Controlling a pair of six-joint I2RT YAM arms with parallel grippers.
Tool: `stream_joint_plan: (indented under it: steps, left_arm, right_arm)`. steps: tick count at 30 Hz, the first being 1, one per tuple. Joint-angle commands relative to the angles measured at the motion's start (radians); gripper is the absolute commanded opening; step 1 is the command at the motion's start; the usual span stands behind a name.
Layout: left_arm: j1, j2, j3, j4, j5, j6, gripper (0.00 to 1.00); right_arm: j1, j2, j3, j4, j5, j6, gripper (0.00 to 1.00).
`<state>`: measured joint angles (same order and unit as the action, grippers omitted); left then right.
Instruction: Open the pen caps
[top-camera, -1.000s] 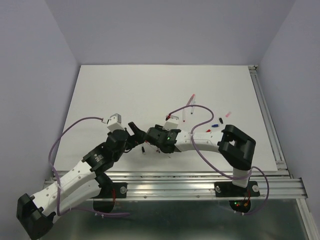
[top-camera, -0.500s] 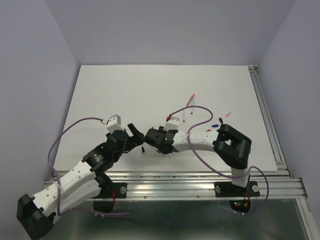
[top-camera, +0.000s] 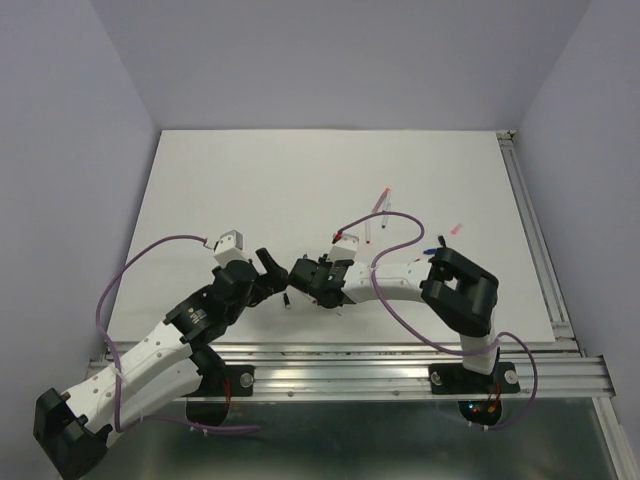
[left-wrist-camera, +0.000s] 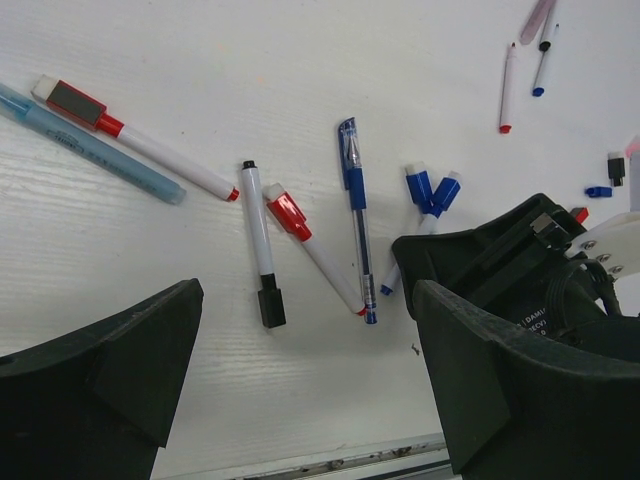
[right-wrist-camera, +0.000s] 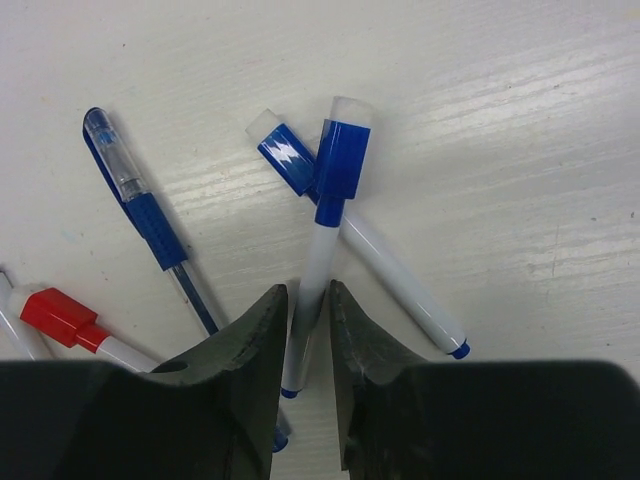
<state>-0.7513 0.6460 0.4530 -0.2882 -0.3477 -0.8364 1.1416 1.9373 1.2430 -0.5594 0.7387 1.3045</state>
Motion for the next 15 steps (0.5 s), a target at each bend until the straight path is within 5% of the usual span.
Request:
stream_joint_plan:
  steps: [1,9,15]
  left_arm:
    - [-0.006,-0.012,0.016,0.087,0.010,-0.026,0.99]
    - [-0.006,0.001,0.041,0.103,0.033,-0.027,0.99]
    - [-0.006,0.030,0.050,0.152,0.099,-0.001,0.99]
  right_arm:
    - [0.009,0.029,0.033,-0.031,0.039,-0.014,0.28]
    - [0.009,-0.073,-0.046,0.084,0.039,-0.100,0.14]
    - [0.009,-0.174,-0.091,0.147,0.048,-0.218,0.12]
